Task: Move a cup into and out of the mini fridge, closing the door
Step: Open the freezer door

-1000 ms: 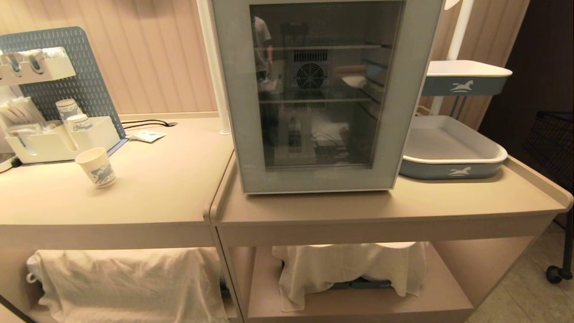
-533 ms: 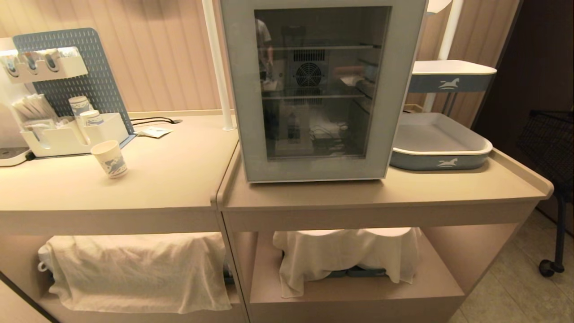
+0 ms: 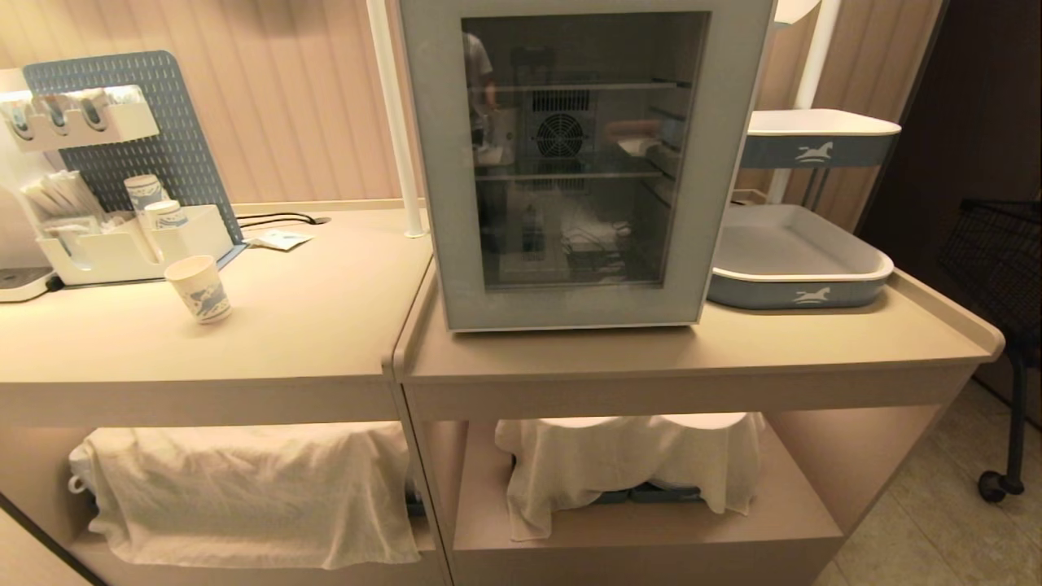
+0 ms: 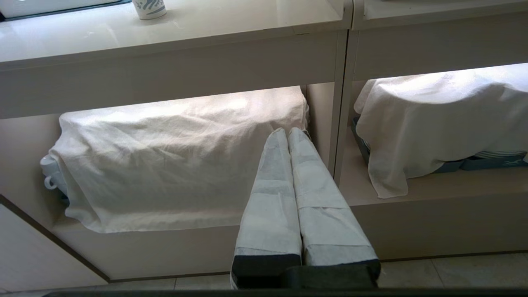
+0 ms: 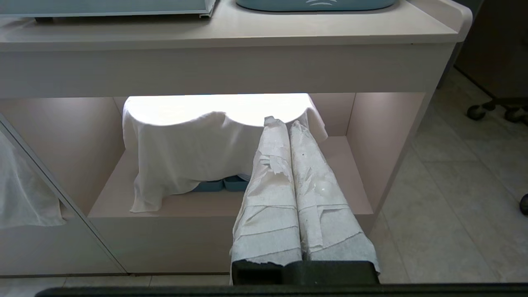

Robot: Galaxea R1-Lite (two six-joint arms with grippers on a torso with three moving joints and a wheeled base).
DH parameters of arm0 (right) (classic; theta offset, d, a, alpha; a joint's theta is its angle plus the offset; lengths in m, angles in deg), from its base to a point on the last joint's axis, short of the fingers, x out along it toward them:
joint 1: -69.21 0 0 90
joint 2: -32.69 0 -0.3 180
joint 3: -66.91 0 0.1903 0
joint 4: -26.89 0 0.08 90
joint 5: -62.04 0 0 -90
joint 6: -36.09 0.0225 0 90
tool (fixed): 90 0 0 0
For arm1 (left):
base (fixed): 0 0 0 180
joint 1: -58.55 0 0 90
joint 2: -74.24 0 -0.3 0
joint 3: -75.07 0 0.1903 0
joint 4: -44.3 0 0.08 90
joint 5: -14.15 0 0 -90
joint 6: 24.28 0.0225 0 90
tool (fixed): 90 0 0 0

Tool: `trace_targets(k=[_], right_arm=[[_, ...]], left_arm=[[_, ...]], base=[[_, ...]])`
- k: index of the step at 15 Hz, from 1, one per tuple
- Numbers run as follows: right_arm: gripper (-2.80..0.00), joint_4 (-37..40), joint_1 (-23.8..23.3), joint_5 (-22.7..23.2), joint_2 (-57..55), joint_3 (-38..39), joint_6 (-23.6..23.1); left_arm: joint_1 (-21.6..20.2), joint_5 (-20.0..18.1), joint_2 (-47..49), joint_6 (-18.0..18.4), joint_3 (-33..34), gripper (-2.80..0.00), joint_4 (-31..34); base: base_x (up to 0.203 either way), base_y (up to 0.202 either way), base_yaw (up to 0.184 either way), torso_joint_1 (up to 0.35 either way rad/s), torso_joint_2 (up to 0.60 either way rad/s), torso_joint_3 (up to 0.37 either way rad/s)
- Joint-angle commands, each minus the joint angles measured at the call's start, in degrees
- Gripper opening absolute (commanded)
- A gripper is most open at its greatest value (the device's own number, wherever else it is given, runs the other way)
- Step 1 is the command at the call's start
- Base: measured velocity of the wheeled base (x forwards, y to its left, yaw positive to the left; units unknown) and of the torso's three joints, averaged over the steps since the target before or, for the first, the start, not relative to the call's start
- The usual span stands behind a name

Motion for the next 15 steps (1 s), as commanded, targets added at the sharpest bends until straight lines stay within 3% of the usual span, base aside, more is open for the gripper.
trace_targets(k=[1, 3, 5, 8, 10, 12, 14, 15], right_arm=[[-2.80, -0.02, -0.06, 0.00, 0.11, 0.05, -0.03], [-2.80, -0.02, 0.01, 0.00, 0.03, 0.05, -0.03], [-2.80, -0.02, 0.01, 0.00, 0.11, 0.04, -0.03], [-2.80, -0.02, 0.01, 0.00, 0.02, 0.04, -0.03], [-2.80, -0.02, 0.01, 0.00, 0.11, 0.04, -0.03], [-2.80, -0.02, -0.05, 0.00, 0.05, 0.05, -0.03], [-2.80, -0.02, 0.01, 0.00, 0.02, -0.04, -0.03], [-2.80, -0.02, 0.01, 0.00, 0.11, 0.02, -0.03]], left_arm=[[-0.02, -1.03, 0.17, 0.41, -4.38, -2.80, 0.53], [-0.02, -6.43, 3.20, 0.82, -18.17, -2.80, 4.45], [-0.01, -11.44, 12.04, 0.72, -36.10, -2.80, 10.52], [0.03, -19.56, 38.02, -1.43, -65.36, -2.80, 19.44], [0.08, -24.90, 54.43, -5.04, -81.48, -2.80, 23.08], [0.10, -29.60, 67.19, -9.78, -92.17, -2.80, 25.34], [0.33, -35.12, 78.13, -15.80, -99.22, -2.80, 26.15], [0.45, -39.79, 82.73, -19.49, -101.77, -2.80, 25.76]], base=[[0.000, 0.000, 0.000, 0.000, 0.00, 0.000], [0.000, 0.000, 0.000, 0.000, 0.00, 0.000], [0.000, 0.000, 0.000, 0.000, 0.00, 0.000], [0.000, 0.000, 0.000, 0.000, 0.00, 0.000], [0.000, 0.000, 0.000, 0.000, 0.00, 0.000], [0.000, 0.000, 0.000, 0.000, 0.00, 0.000], [0.000, 0.000, 0.000, 0.000, 0.00, 0.000], [0.000, 0.000, 0.000, 0.000, 0.00, 0.000]])
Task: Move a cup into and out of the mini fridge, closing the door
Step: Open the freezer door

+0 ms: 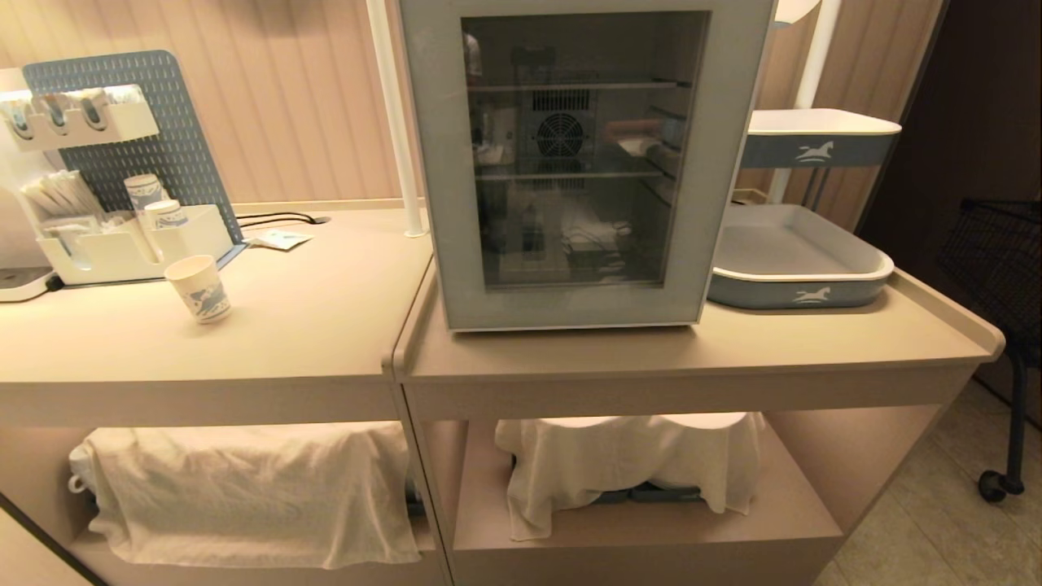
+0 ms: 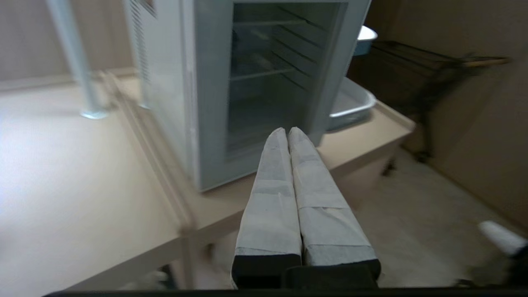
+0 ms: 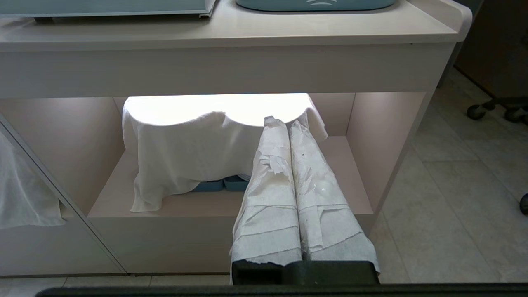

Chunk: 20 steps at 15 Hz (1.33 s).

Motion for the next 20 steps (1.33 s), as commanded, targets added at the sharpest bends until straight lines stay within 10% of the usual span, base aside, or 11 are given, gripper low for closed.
trace_targets(k=[1, 4, 9, 18, 19, 20], right_arm=[[-2.80, -0.02, 0.06, 0.02, 0.05, 0.04, -0.03], [-2.80, -0.02, 0.06, 0.02, 0.05, -0.01, -0.03], [-2.80, -0.02, 0.06, 0.02, 0.11, 0.06, -0.03], [-2.80, -0.02, 0.06, 0.02, 0.02, 0.06, -0.03], [-2.80, -0.02, 0.06, 0.02, 0.02, 0.07, -0.03], [-2.80, -0.02, 0.00, 0.02, 0.04, 0.00, -0.03]], left_arm=[[0.26, -10.81, 17.66, -7.21, -5.87, -2.80, -1.44], [0.37, -18.02, 26.46, -10.43, -5.28, -2.80, -8.63], [0.93, -19.62, 38.37, -11.24, -5.16, -2.80, -17.86], [1.36, -19.60, 45.64, -2.82, -2.92, -2.80, -24.91], [1.69, -19.61, 45.75, -2.26, -2.57, -2.44, -24.97], [1.86, -19.66, 46.12, -1.29, -2.71, 0.00, -25.76]], base=[[0.000, 0.000, 0.000, 0.000, 0.00, 0.000], [0.000, 0.000, 0.000, 0.000, 0.00, 0.000], [0.000, 0.000, 0.000, 0.000, 0.00, 0.000], [0.000, 0.000, 0.000, 0.000, 0.00, 0.000], [0.000, 0.000, 0.000, 0.000, 0.00, 0.000], [0.000, 0.000, 0.000, 0.000, 0.00, 0.000]])
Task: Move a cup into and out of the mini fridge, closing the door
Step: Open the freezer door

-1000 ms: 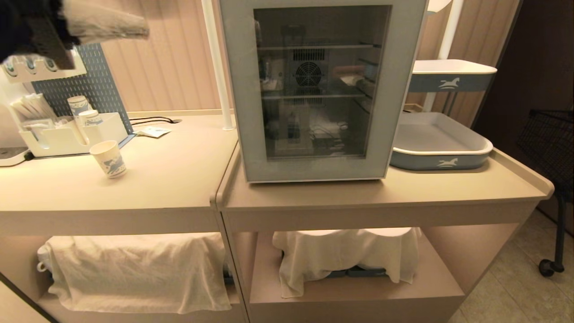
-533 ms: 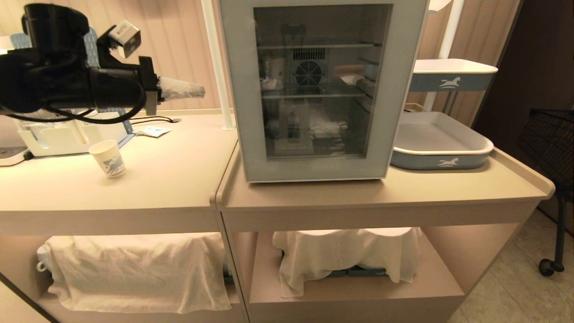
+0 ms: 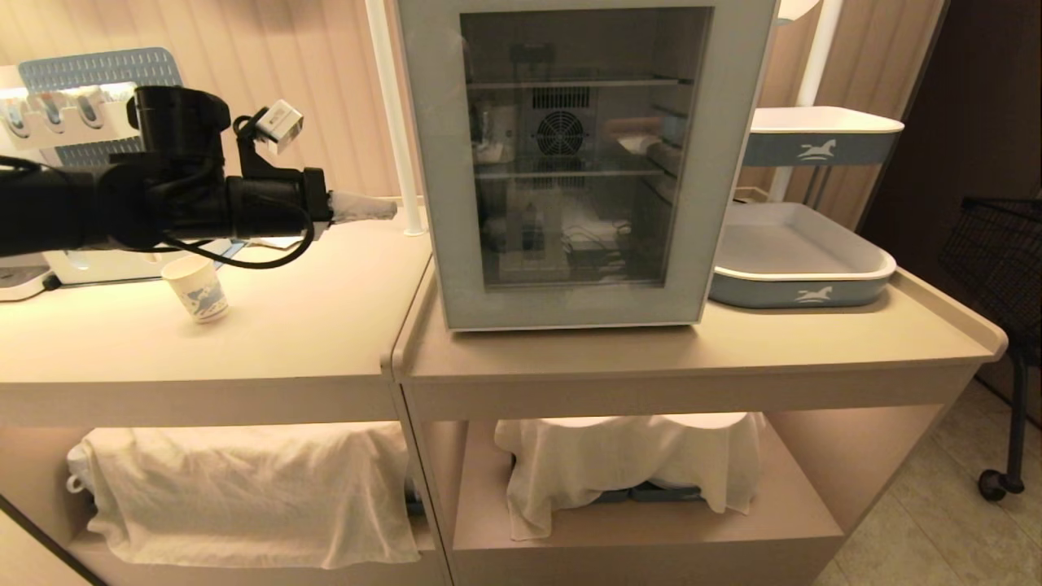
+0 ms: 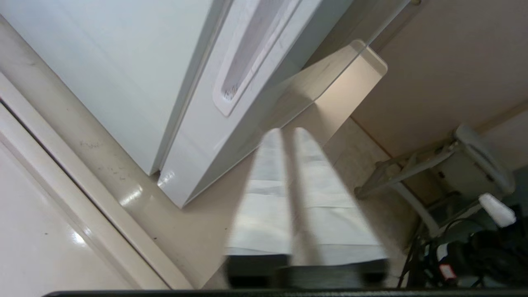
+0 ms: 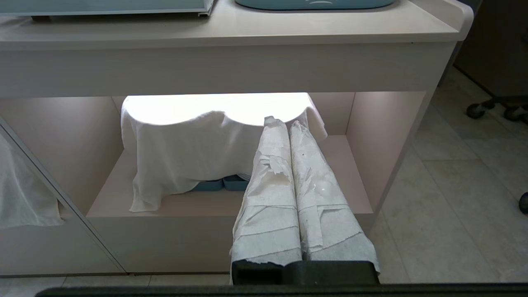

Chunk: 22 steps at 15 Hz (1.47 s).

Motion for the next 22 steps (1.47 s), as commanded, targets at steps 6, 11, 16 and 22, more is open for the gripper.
trace_targets(k=[6, 11, 16, 22], right_arm=[[-2.80, -0.02, 0.06, 0.04, 0.11, 0.07, -0.03], [-2.80, -0.02, 0.06, 0.04, 0.05, -0.01, -0.03], [-2.80, -0.02, 0.06, 0.04, 0.11, -0.01, -0.03], [-2.80, -0.02, 0.06, 0.04, 0.04, 0.01, -0.03]], left_arm=[[0.49, 0.59, 1.54, 7.47, 0.99, 0.00, -3.48], [0.56, 0.65, -0.20, 7.16, 4.52, 0.00, -9.93], [3.47, 0.64, 0.13, 3.28, 3.92, 0.00, -22.01], [7.51, 3.48, -0.09, -1.02, 3.55, 0.00, -26.07]], base=[[0.000, 0.000, 0.000, 0.000, 0.00, 0.000], [0.000, 0.000, 0.000, 0.000, 0.00, 0.000], [0.000, 0.000, 0.000, 0.000, 0.00, 0.000], [0.000, 0.000, 0.000, 0.000, 0.00, 0.000]])
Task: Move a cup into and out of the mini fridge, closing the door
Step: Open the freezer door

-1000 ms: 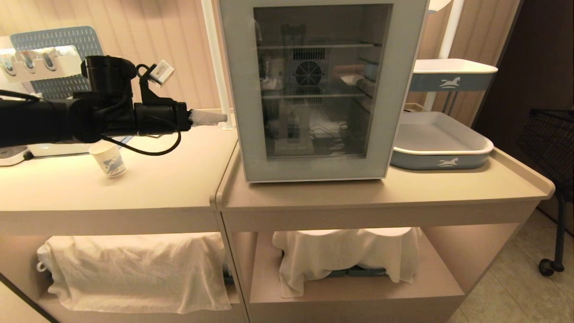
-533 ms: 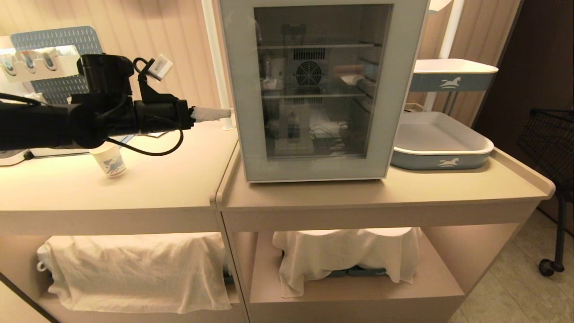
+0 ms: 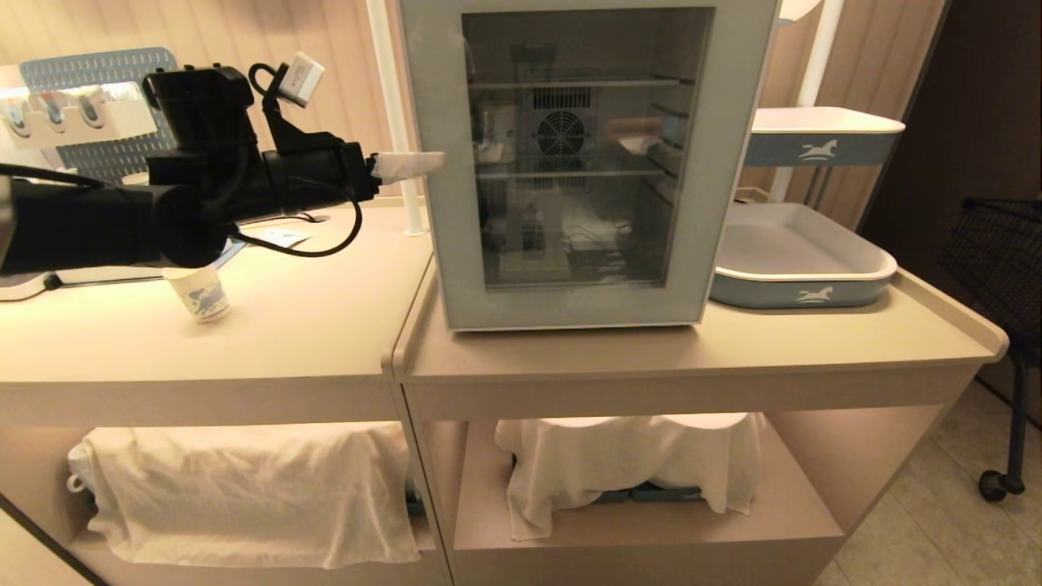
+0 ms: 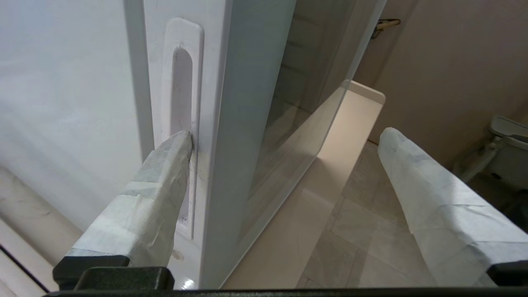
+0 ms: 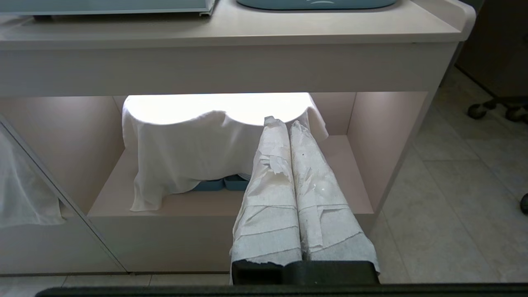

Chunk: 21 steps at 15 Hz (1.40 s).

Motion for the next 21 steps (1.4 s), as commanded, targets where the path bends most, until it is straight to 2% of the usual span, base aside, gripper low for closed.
trace_targets(k=[1, 6, 15, 21], right_arm=[[-2.80, -0.02, 0.05, 0.01, 0.11, -0.02, -0.03], [-2.80, -0.02, 0.01, 0.01, 0.11, 0.02, -0.03], [-2.80, -0.02, 0.05, 0.01, 0.02, -0.04, -0.03], [-2.80, -0.02, -0.01, 0.01, 0.03, 0.05, -0.03]], left_arm=[[1.35, -0.02, -0.24, 0.13, -0.38, 0.00, -0.43], [2.20, 1.79, 1.72, 0.26, -1.67, 0.00, -2.25], [3.69, 2.03, 0.83, 0.26, -0.13, 0.00, -2.31], [4.76, 1.50, -7.12, -0.49, 8.39, 0.00, -1.62]], base=[[0.000, 0.000, 0.000, 0.000, 0.00, 0.000], [0.000, 0.000, 0.000, 0.000, 0.00, 0.000], [0.000, 0.000, 0.000, 0.000, 0.00, 0.000], [0.000, 0.000, 0.000, 0.000, 0.00, 0.000]])
